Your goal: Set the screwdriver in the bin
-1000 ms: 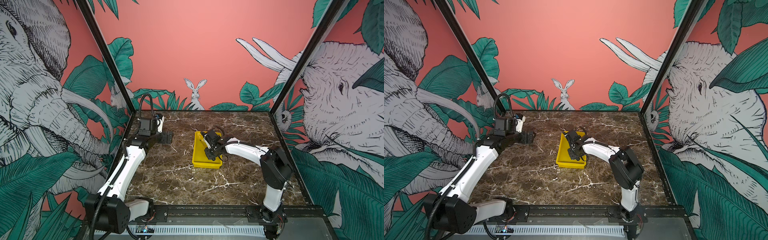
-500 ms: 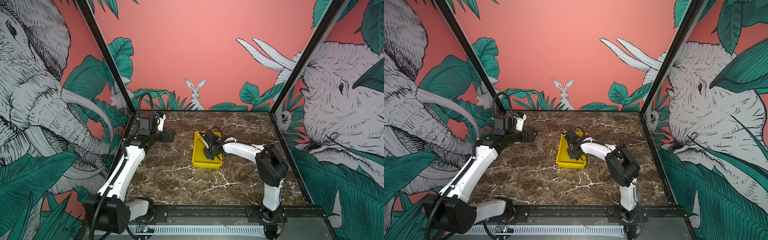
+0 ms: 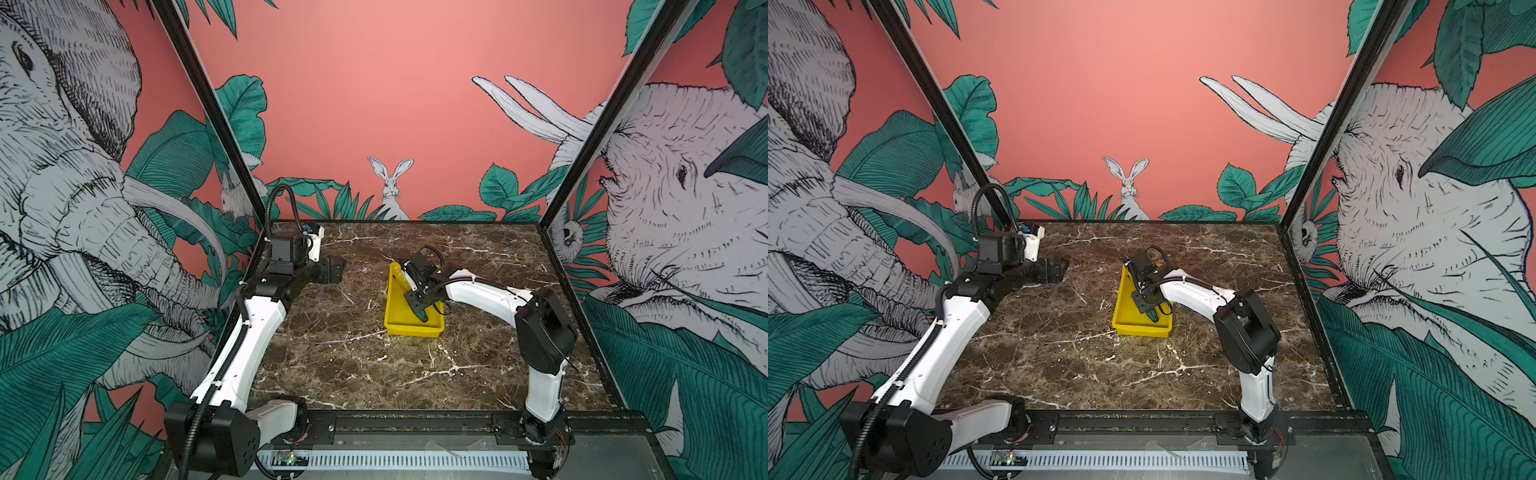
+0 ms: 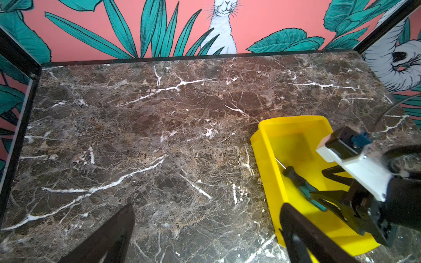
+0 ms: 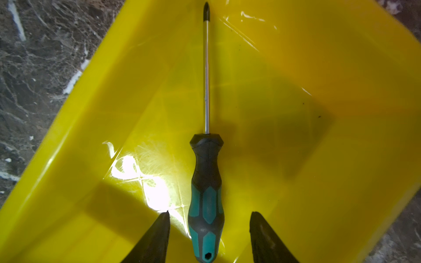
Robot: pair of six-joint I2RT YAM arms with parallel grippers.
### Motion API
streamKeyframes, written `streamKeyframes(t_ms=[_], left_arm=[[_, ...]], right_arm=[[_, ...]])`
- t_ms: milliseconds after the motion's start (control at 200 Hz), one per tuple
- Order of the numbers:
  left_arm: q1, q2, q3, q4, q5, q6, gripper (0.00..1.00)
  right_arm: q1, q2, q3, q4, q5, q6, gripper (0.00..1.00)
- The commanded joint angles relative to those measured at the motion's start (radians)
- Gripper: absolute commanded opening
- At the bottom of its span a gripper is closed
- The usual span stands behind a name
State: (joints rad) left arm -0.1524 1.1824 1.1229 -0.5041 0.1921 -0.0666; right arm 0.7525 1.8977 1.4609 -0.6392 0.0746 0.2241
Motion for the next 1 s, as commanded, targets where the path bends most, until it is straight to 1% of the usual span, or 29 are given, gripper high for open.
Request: streamKeyframes(t_ms=[0,255,325,355,410,530,645,715,805,996], left_arm=[[0.01,-0.025,-0.012,-0.023,-0.026,0.016,1.0],[0.011,-0.117,-0.091,0.021,-0.122,0.027,1.0],[0.011,-0.146,-0.129,0.047,-0.12,0.022,1.0],[0.011,-0.156,-0.145,0.057,-0.117,0.018,1.0],[0.011,-0.173,-0.167,0.072,-0.123,0.008,1.0],[0.011,-0.211,-0.213,0.117,-0.189,-0.001,1.0],[0.012,-0.247,-0.264,0.176,-0.212,0.001,1.0],[0.011,-0.256,-0.296,0.212,-0.215,-0.005,1.0],[0.011,-0.247,-0.303,0.218,-0.223,-0.004,1.0],[0.011,-0.222,-0.298,0.204,-0.241,0.04,1.0]], right_arm=[[-0.008,-0.106,0.042,-0.048,0.035,-0.048,0.59],[-0.087,-0.264,0.019,-0.063,-0.001,-0.076,0.69],[-0.115,-0.289,0.006,-0.073,0.001,-0.08,0.73],[-0.128,-0.333,-0.001,-0.078,0.003,-0.079,0.75],[-0.149,-0.368,-0.016,-0.085,0.012,-0.08,0.78],[-0.191,-0.452,-0.05,-0.107,0.04,-0.084,0.84],[-0.229,-0.541,-0.103,-0.115,0.087,-0.086,0.9],[-0.257,-0.597,-0.136,-0.114,0.103,-0.078,0.92],[-0.292,-0.666,-0.2,-0.109,0.13,-0.068,0.99],[-0.342,-0.786,-0.283,-0.105,0.17,-0.062,0.99]])
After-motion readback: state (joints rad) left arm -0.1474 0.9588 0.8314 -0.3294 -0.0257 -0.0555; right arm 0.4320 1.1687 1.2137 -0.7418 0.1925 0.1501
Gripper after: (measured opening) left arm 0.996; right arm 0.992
